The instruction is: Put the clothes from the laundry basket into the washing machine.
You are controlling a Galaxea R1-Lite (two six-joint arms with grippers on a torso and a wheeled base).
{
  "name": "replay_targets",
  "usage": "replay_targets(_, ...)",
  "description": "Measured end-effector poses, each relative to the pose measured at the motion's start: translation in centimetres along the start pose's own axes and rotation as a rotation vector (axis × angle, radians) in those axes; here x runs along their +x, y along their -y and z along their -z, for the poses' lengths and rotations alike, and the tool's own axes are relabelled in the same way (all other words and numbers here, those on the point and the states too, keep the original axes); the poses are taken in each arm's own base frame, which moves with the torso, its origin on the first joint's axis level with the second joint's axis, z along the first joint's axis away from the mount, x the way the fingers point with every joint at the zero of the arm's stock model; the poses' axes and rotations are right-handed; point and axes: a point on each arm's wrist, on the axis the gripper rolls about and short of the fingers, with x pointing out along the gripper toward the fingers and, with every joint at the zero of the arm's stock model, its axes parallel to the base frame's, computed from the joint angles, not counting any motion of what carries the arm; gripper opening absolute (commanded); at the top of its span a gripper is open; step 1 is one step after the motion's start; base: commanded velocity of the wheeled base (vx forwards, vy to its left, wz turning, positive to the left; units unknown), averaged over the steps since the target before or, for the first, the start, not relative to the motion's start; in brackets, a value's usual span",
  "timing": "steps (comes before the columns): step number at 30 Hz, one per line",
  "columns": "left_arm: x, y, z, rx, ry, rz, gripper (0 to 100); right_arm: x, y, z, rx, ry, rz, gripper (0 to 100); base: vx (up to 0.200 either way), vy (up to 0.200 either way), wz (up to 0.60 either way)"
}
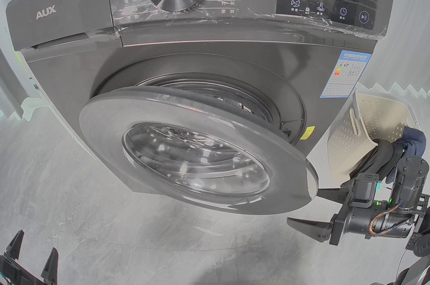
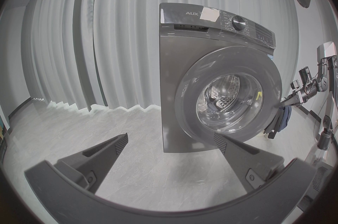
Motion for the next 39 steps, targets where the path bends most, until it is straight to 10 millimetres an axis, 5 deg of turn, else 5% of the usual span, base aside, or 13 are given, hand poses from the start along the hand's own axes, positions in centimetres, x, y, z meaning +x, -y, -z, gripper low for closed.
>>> replay_targets(20,0.0,0.0,0.0,0.0,0.0,0.0,100,0.8,-0.1,-1.1,-0.015,0.062,-0.012,100,-0.06,0.0,0.0)
replay_targets(33,0.0,0.0,0.0,0.001,0.0,0.001,100,0.3,-1.4,0.3,-0.02,0.016,-0.078,100,0.0,0.0,0.0)
replay_targets(39,0.0,0.0,0.0,0.0,0.0,0.002,100,1.0,-0.8,-0.6,-0.021,0.046,-0.047,100,-0.2,0.0,0.0)
